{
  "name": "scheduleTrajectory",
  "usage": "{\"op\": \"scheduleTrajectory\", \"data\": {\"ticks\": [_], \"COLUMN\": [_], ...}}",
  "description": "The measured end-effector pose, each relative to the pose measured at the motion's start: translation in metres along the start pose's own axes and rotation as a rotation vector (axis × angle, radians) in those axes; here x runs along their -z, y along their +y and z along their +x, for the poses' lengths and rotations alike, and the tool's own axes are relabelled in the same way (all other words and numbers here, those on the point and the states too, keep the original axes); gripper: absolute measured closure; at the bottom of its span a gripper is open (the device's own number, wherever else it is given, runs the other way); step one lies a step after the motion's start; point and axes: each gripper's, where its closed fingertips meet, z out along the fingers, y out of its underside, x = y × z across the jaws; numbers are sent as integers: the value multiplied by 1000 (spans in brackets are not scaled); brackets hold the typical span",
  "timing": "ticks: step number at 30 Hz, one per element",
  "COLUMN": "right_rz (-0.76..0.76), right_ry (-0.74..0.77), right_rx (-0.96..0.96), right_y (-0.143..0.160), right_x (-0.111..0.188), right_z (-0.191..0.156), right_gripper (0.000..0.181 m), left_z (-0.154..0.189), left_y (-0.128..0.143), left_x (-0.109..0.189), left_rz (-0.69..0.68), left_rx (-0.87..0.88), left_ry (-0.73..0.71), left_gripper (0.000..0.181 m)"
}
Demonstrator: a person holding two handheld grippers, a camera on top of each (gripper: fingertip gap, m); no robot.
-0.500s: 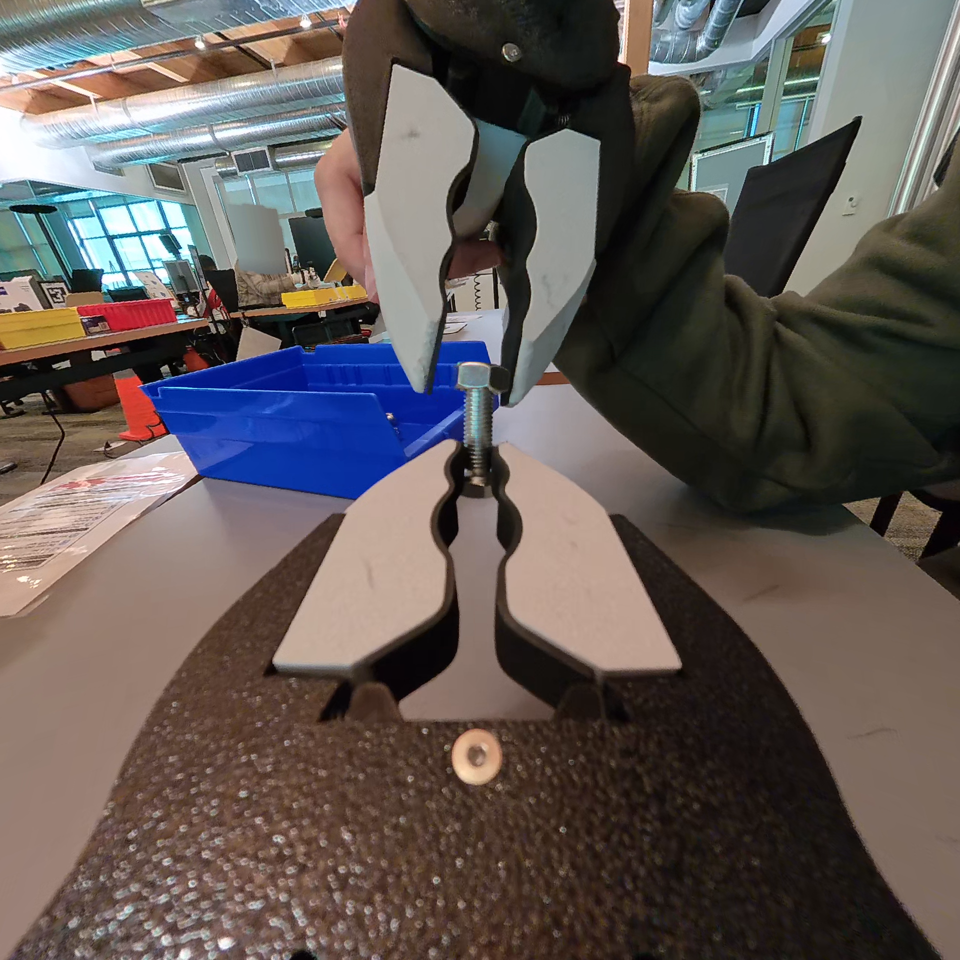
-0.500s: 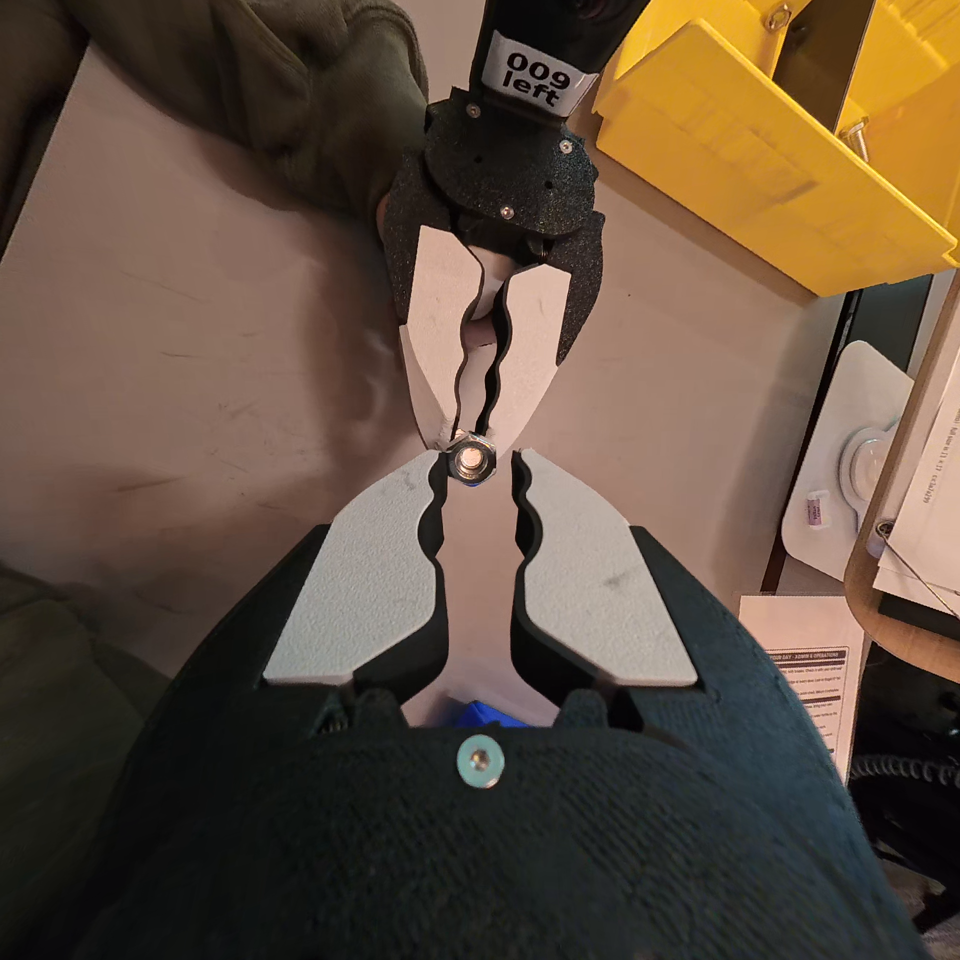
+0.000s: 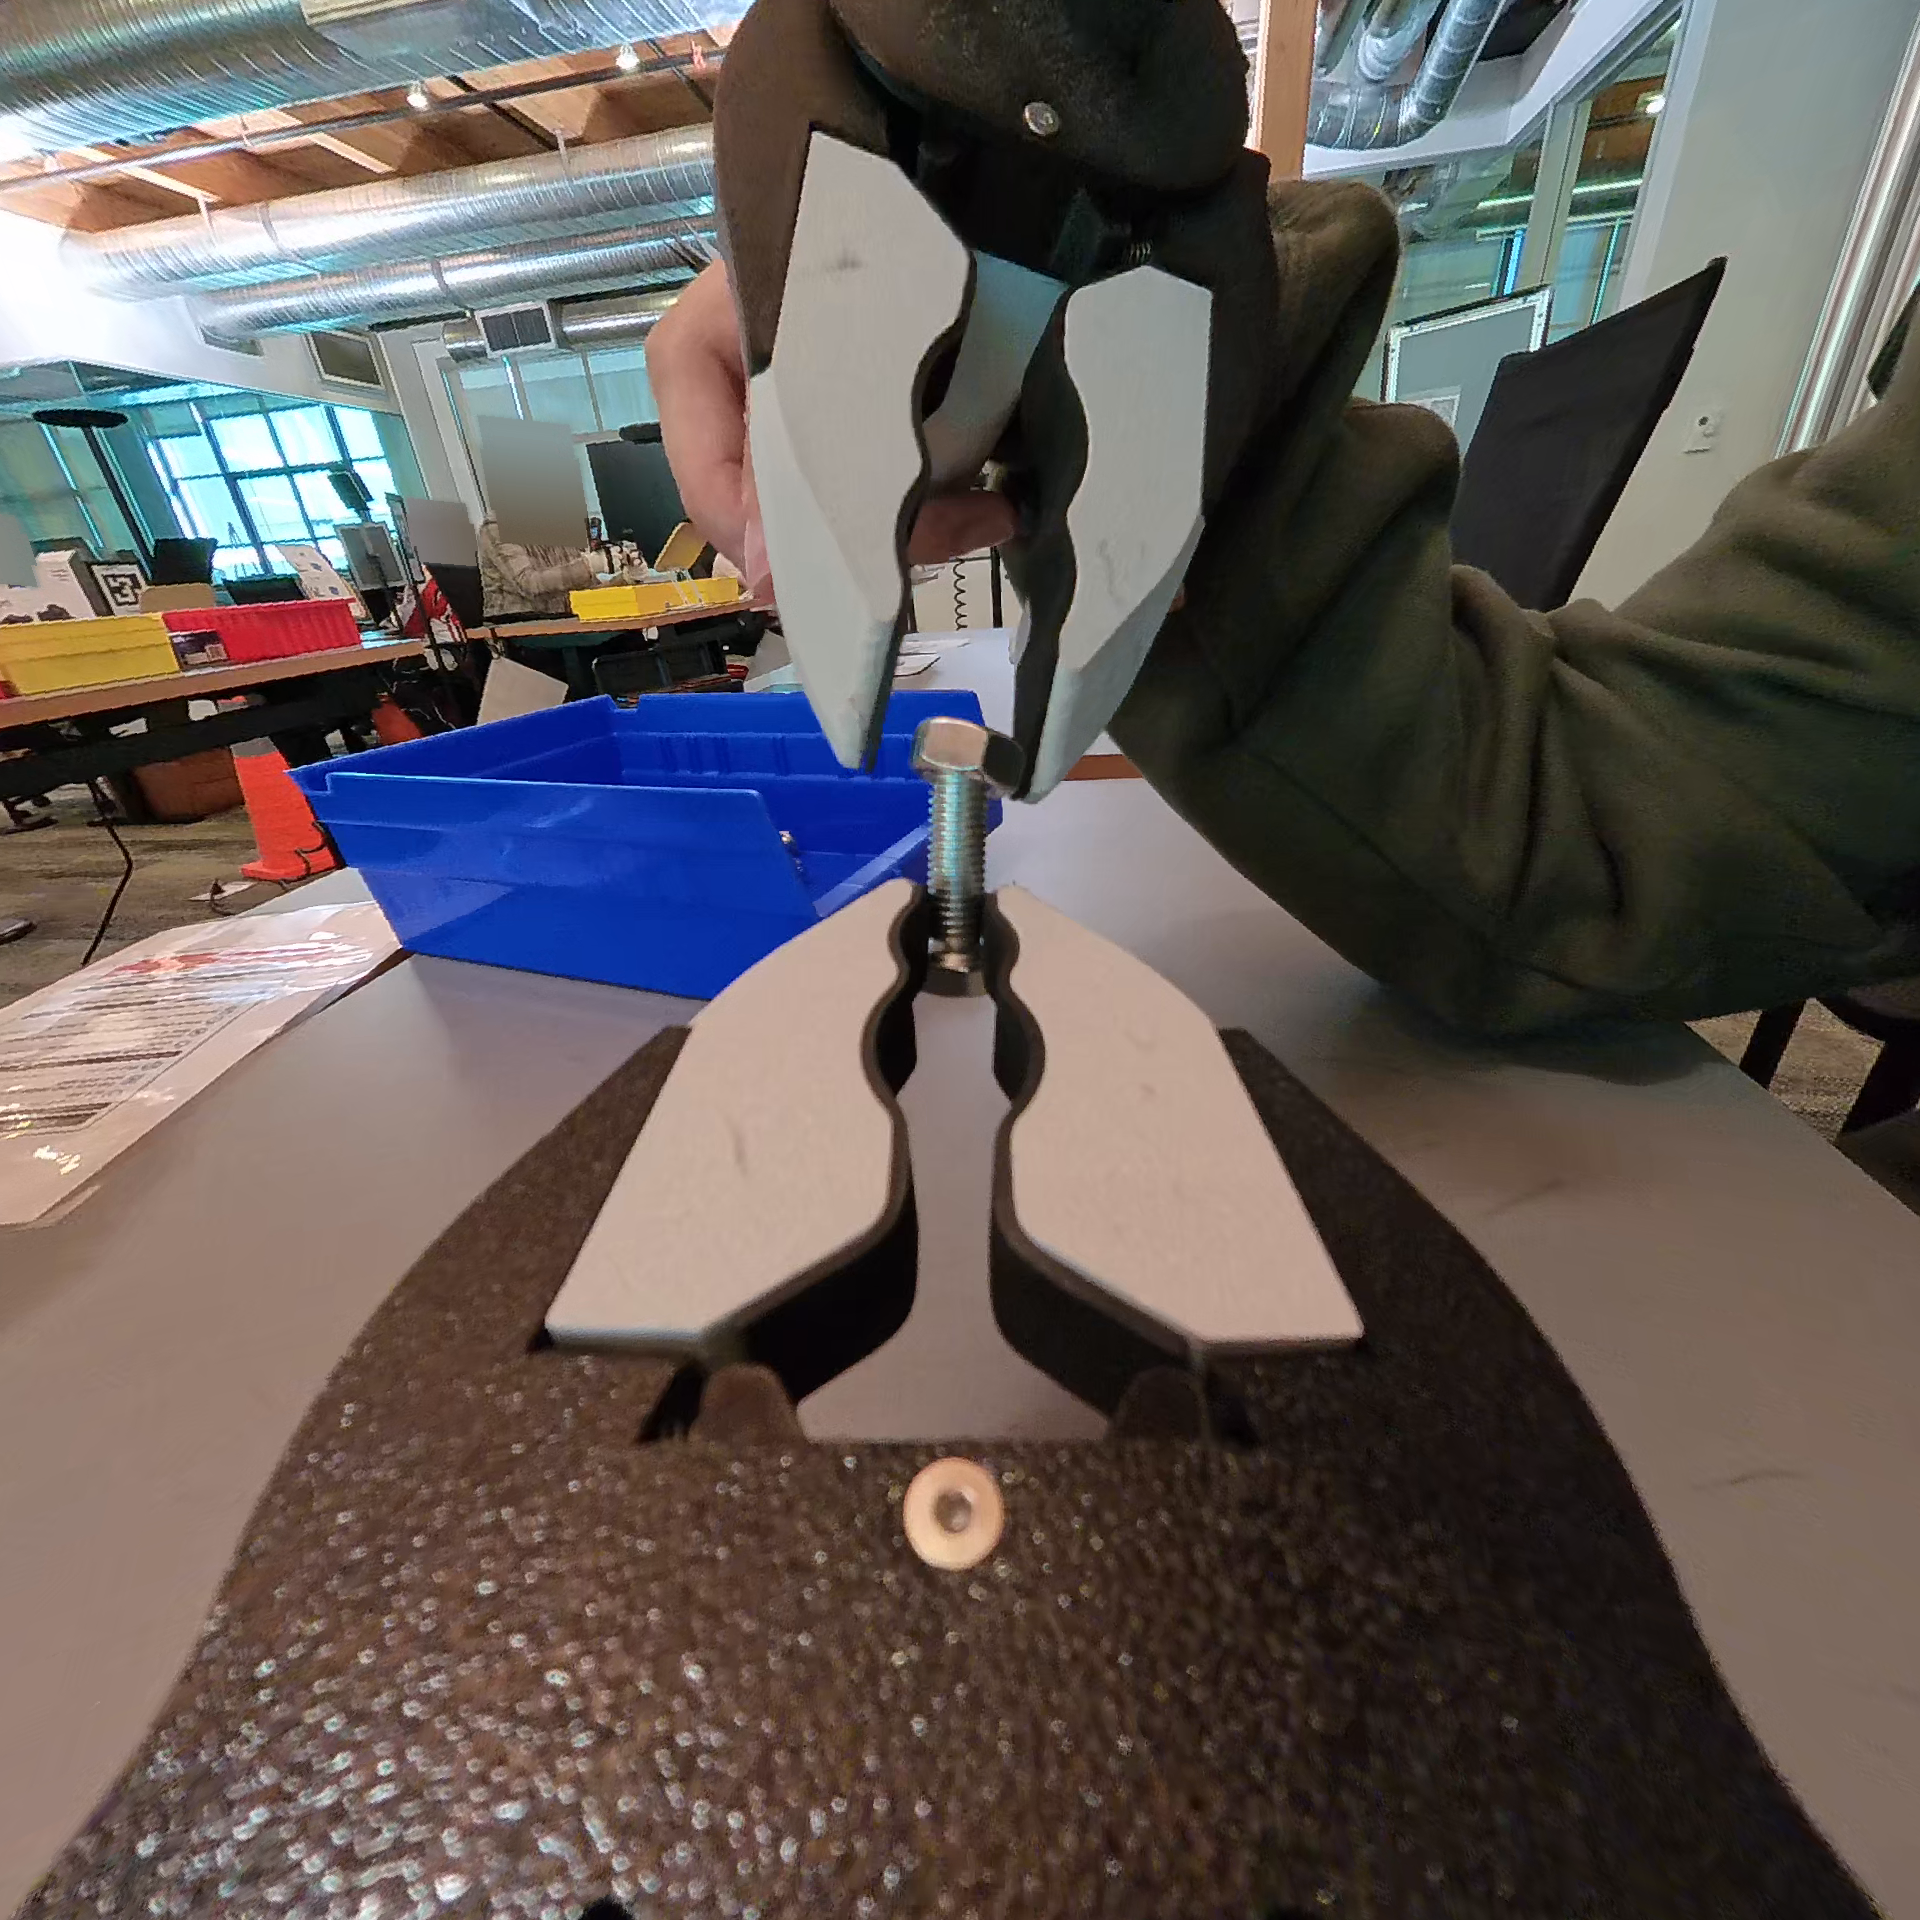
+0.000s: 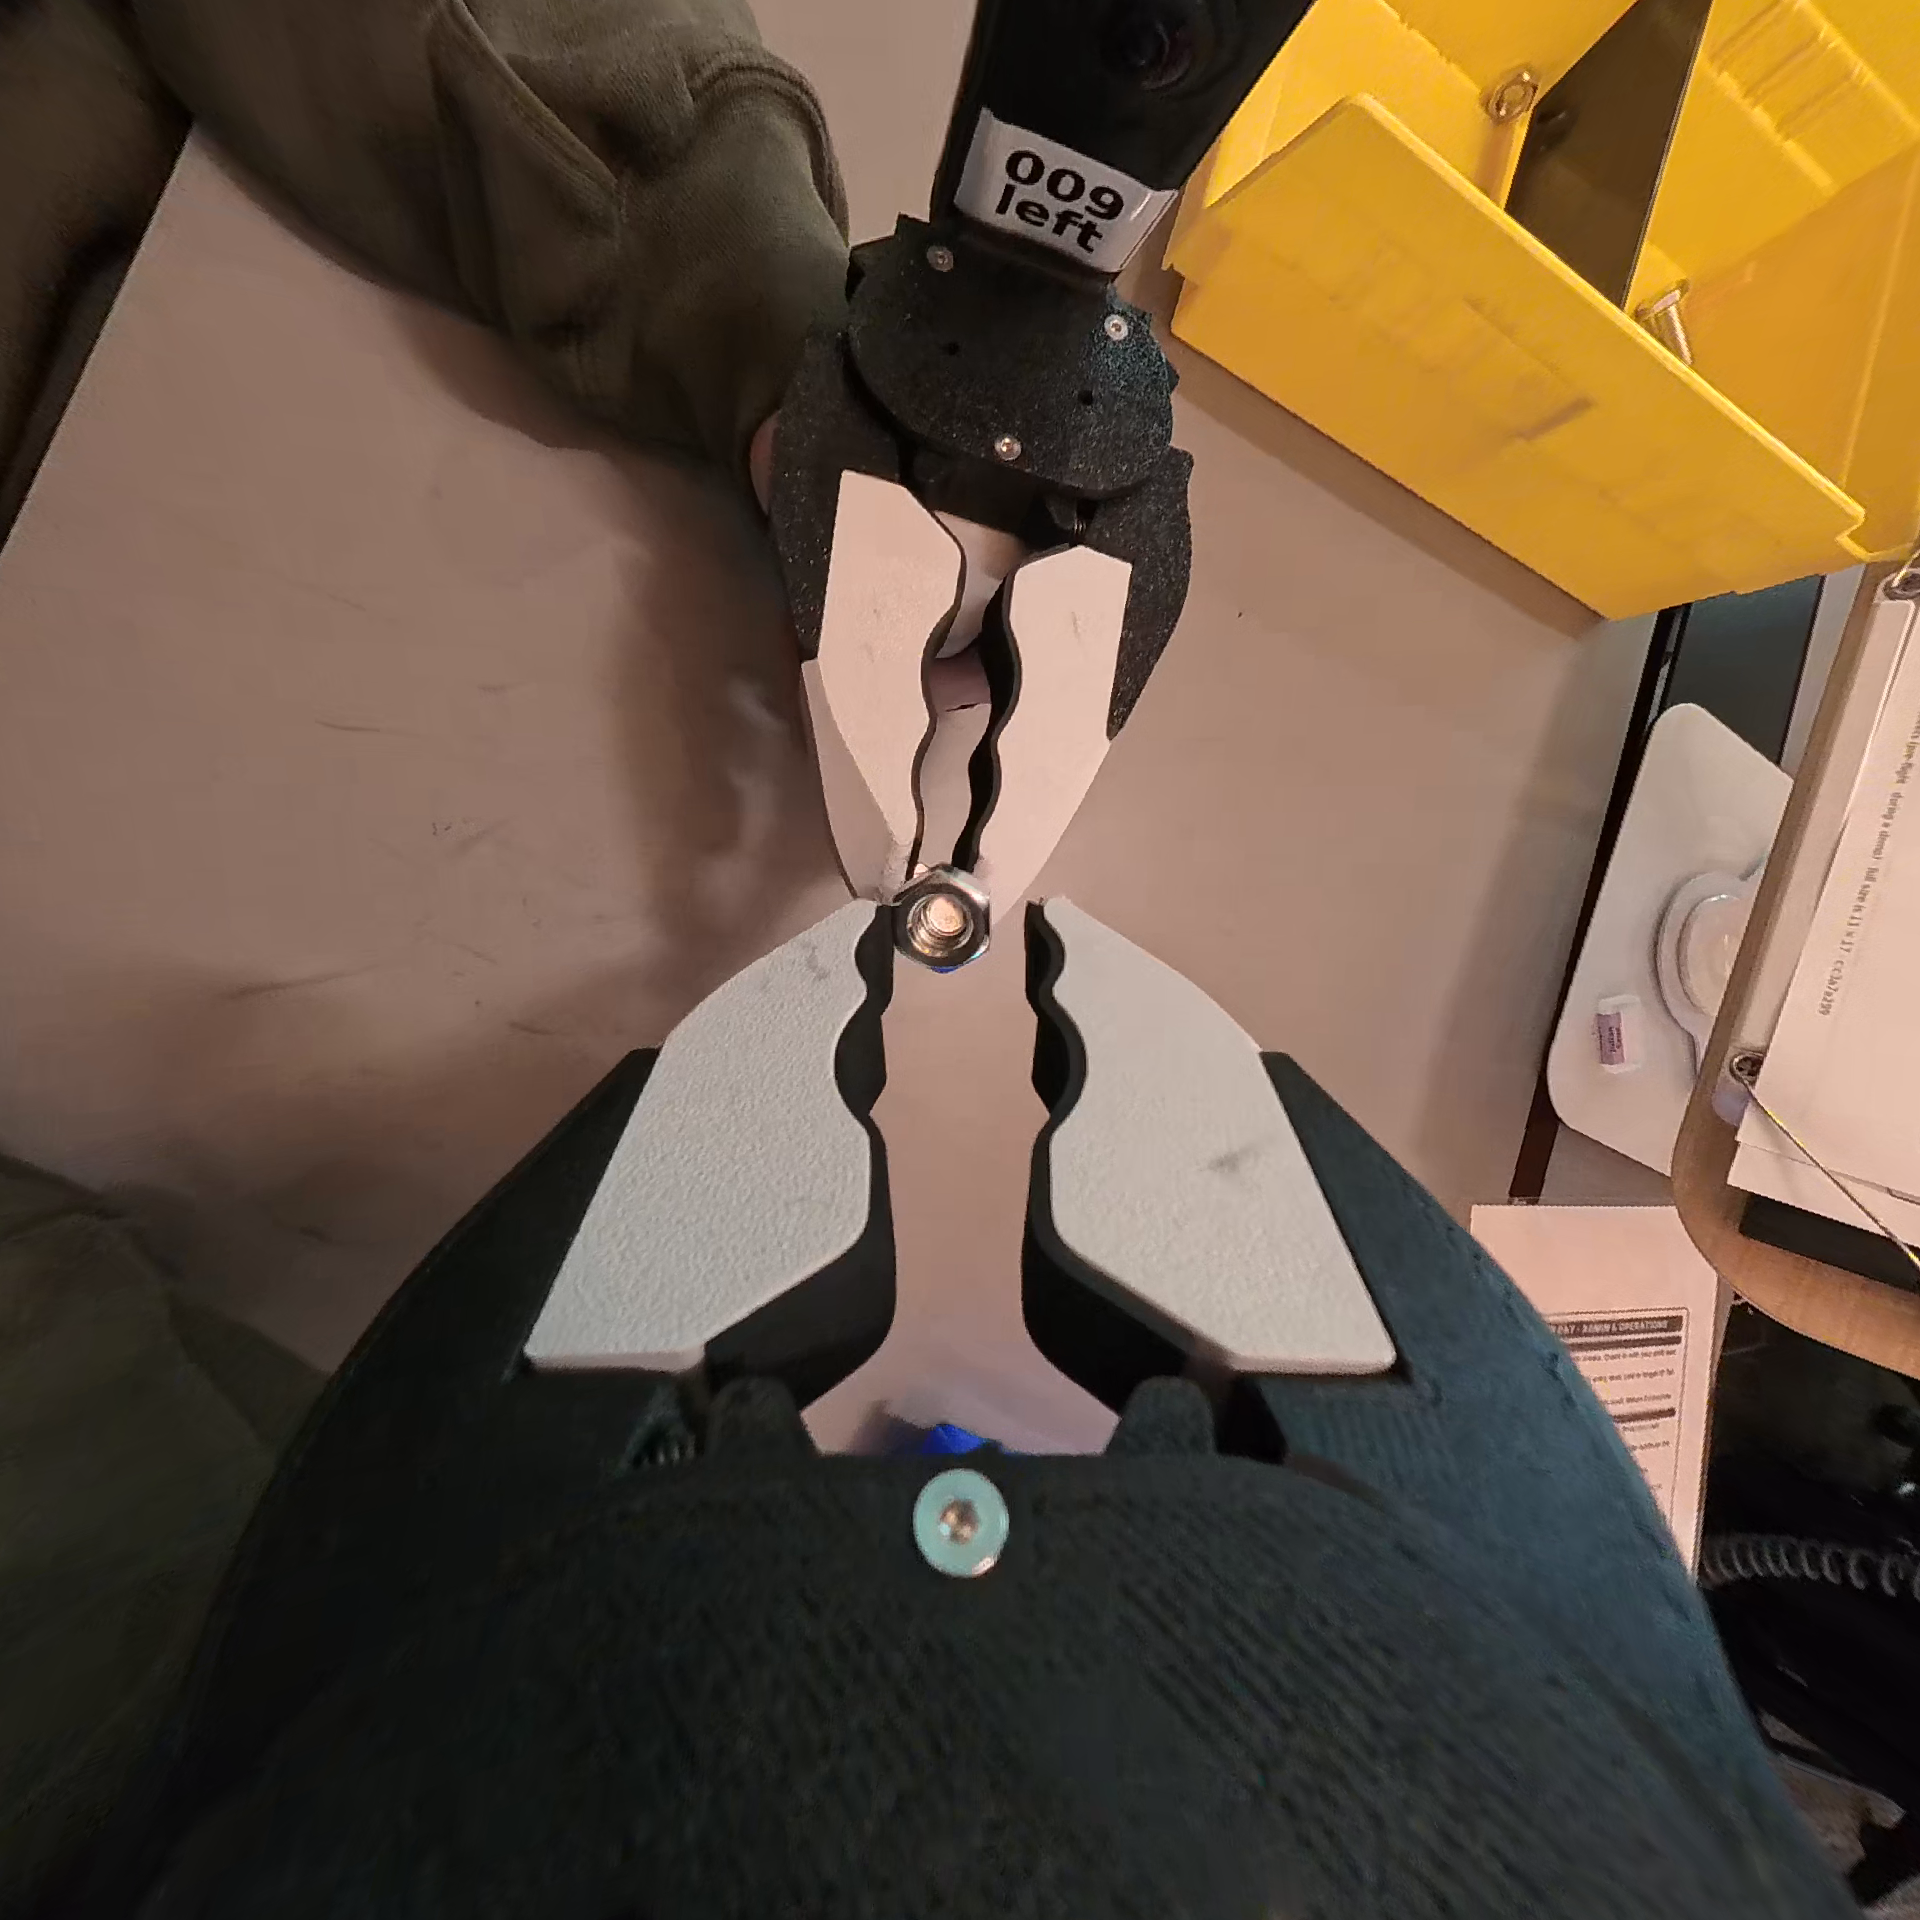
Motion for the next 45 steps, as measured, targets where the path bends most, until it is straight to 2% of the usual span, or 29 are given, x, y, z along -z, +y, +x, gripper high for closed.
{"op": "scheduleTrajectory", "data": {"ticks": [1, 9, 24, 31, 36, 41, 45], "right_rz": [8, -4, -144, -92, -82, -43, -43], "right_ry": [-6, -29, -96, -69, -48, -76, -95], "right_rx": [1, -13, -97, -87, -86, -94, -103], "right_y": [-1, 0, 17, 13, 12, 5, 8], "right_x": [0, -1, -7, -4, -5, -5, -6], "right_z": [-1, -4, -15, -10, -6, -8, -9], "right_gripper": [158, 163, 163, 163, 154, 164, 164], "left_z": [0, 1, 2, 1, 0, -2, -2], "left_y": [0, 1, 19, 12, 9, 7, 13], "left_x": [0, -1, -7, -6, -5, -3, -2], "left_rz": [1, -12, -167, -105, -84, -72, -131], "left_rx": [1, -11, -104, -56, -37, -31, -112], "left_ry": [-1, -2, -36, -33, -35, -39, -55], "left_gripper": [172, 172, 172, 172, 172, 172, 172]}}
